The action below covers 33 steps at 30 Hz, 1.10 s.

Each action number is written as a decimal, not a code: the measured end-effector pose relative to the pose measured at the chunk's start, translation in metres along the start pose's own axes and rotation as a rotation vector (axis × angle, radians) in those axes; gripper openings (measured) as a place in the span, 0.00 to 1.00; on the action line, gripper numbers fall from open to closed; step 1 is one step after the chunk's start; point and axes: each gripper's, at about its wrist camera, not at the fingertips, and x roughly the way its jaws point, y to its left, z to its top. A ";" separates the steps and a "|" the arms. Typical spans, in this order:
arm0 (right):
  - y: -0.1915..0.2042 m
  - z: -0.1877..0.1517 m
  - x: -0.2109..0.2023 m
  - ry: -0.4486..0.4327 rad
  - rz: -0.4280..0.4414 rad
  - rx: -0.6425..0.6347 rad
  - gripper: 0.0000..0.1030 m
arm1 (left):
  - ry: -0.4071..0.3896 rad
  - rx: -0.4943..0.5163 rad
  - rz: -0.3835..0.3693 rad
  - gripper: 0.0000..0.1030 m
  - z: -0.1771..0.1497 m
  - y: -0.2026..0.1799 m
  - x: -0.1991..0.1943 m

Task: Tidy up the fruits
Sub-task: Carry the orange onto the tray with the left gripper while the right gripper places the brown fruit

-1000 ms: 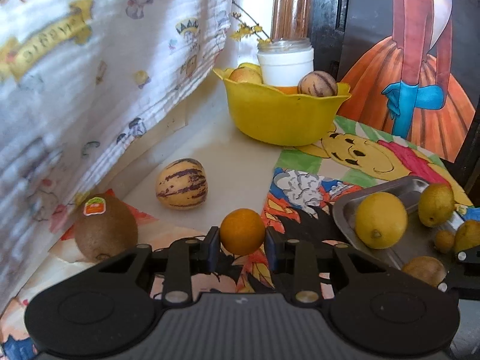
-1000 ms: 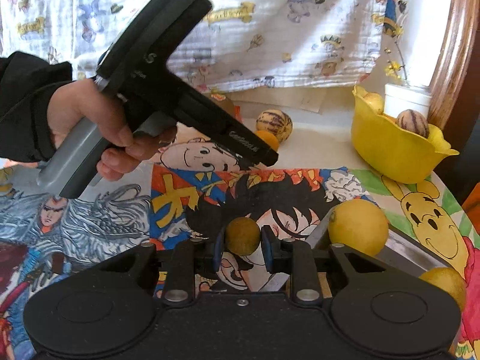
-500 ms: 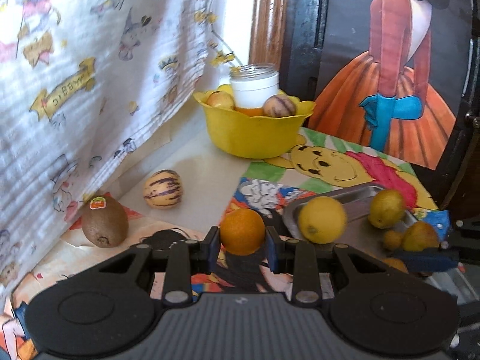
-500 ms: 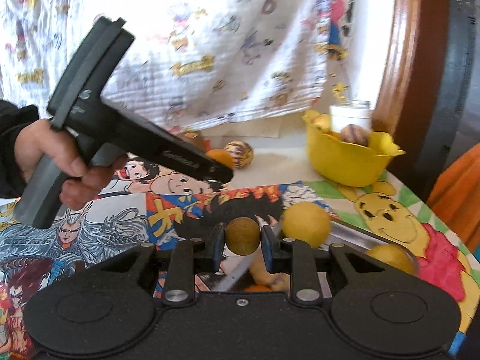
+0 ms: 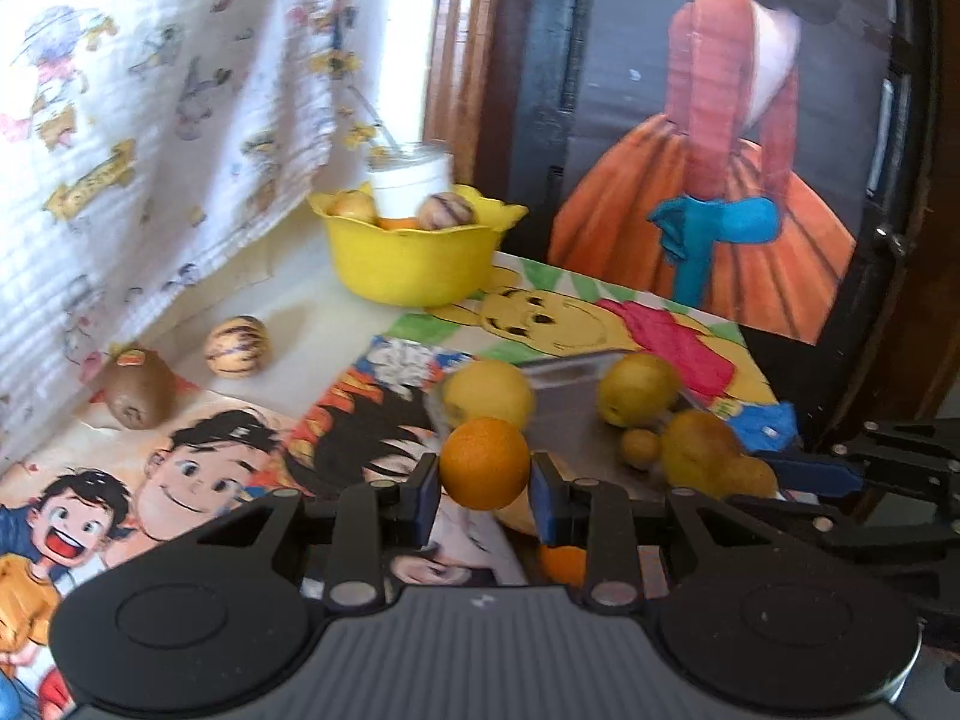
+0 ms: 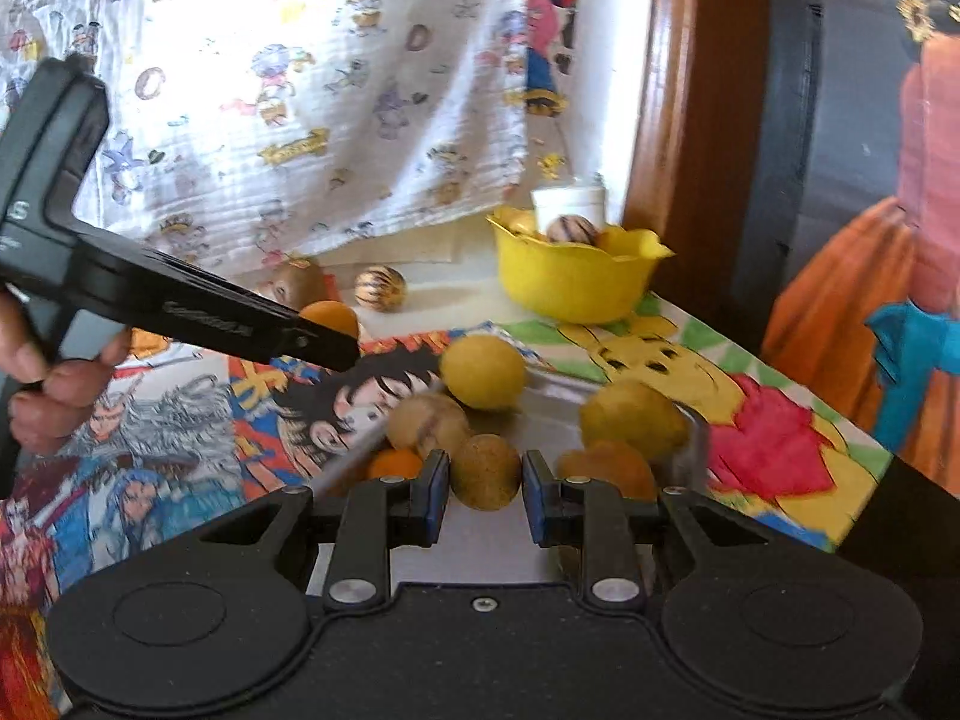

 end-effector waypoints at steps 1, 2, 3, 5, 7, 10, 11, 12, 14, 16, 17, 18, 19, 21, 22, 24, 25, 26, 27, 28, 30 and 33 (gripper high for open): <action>-0.002 -0.004 -0.003 0.001 -0.005 0.004 0.27 | 0.006 0.002 -0.009 0.34 -0.003 -0.006 -0.001; -0.003 -0.008 -0.005 0.001 -0.009 0.008 0.27 | 0.012 0.005 -0.018 0.34 -0.006 -0.010 -0.001; -0.004 -0.012 -0.007 0.000 -0.013 0.010 0.27 | 0.019 0.009 -0.025 0.34 -0.009 -0.014 -0.001; -0.005 -0.018 -0.011 0.000 -0.018 0.013 0.27 | 0.033 0.013 -0.029 0.34 -0.016 -0.022 -0.001; -0.007 -0.023 -0.012 0.000 -0.023 0.017 0.27 | 0.052 0.014 -0.034 0.34 -0.022 -0.028 0.001; -0.011 -0.029 -0.012 -0.001 -0.038 0.031 0.27 | 0.078 0.023 -0.034 0.34 -0.030 -0.037 0.006; -0.013 -0.032 -0.012 0.000 -0.043 0.037 0.27 | 0.083 0.026 -0.035 0.34 -0.032 -0.039 0.007; -0.015 -0.034 -0.012 0.002 -0.048 0.043 0.27 | 0.088 0.029 -0.038 0.34 -0.034 -0.041 0.008; -0.018 -0.039 -0.010 0.008 -0.050 0.056 0.27 | 0.100 0.029 -0.050 0.34 -0.037 -0.044 0.010; -0.021 -0.043 -0.008 0.017 -0.053 0.062 0.27 | 0.115 0.038 -0.058 0.34 -0.040 -0.047 0.013; -0.021 -0.044 -0.006 0.021 -0.056 0.063 0.27 | 0.120 0.044 -0.060 0.34 -0.041 -0.049 0.015; -0.022 -0.046 -0.005 0.024 -0.061 0.064 0.27 | 0.126 0.050 -0.059 0.34 -0.042 -0.051 0.016; -0.023 -0.047 -0.003 0.026 -0.064 0.066 0.27 | 0.131 0.054 -0.059 0.34 -0.043 -0.052 0.018; -0.026 -0.049 0.000 0.030 -0.067 0.076 0.27 | 0.139 0.057 -0.055 0.34 -0.045 -0.054 0.020; -0.027 -0.050 0.001 0.032 -0.068 0.080 0.27 | 0.143 0.057 -0.051 0.34 -0.045 -0.054 0.021; -0.028 -0.051 0.003 0.034 -0.074 0.084 0.27 | 0.145 0.056 -0.043 0.34 -0.046 -0.054 0.024; -0.030 -0.052 0.003 0.035 -0.075 0.086 0.27 | 0.147 0.056 -0.038 0.34 -0.046 -0.053 0.025; -0.030 -0.052 0.005 0.036 -0.075 0.089 0.27 | 0.149 0.055 -0.033 0.34 -0.046 -0.053 0.026; -0.031 -0.052 0.006 0.037 -0.076 0.090 0.27 | 0.150 0.053 -0.028 0.34 -0.047 -0.052 0.027; -0.031 -0.052 0.007 0.038 -0.077 0.092 0.27 | 0.151 0.051 -0.024 0.34 -0.046 -0.051 0.028; -0.031 -0.053 0.009 0.040 -0.079 0.095 0.27 | 0.152 0.047 -0.024 0.34 -0.046 -0.050 0.029; -0.033 -0.054 0.011 0.041 -0.086 0.100 0.27 | 0.151 0.052 -0.023 0.34 -0.046 -0.050 0.029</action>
